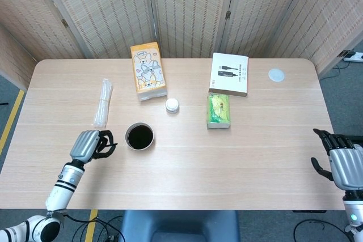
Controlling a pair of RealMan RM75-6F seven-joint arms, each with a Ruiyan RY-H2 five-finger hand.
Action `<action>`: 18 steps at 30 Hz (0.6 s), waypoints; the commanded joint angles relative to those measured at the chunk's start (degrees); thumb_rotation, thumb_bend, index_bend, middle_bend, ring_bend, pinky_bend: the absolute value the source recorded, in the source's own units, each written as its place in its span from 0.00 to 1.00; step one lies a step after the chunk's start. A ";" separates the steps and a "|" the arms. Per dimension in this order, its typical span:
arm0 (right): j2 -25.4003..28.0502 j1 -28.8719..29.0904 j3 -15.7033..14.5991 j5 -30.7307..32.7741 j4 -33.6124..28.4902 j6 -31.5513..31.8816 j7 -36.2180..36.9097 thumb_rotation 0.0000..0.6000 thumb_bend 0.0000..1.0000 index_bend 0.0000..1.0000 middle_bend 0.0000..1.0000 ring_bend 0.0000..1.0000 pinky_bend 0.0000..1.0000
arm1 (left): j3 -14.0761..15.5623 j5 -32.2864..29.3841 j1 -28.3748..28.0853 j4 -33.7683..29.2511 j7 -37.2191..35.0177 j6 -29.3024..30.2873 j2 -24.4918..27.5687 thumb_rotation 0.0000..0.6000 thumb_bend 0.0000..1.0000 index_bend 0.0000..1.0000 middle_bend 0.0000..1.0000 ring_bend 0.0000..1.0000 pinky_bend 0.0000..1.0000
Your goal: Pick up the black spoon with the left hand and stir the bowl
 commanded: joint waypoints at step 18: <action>2.53 -0.28 0.30 -1.05 -3.65 1.68 -1.61 1.00 0.26 0.17 0.23 0.27 0.24 | -4.17 -5.66 -11.10 5.87 1.59 -5.79 -12.78 1.00 0.47 0.66 0.95 0.93 1.00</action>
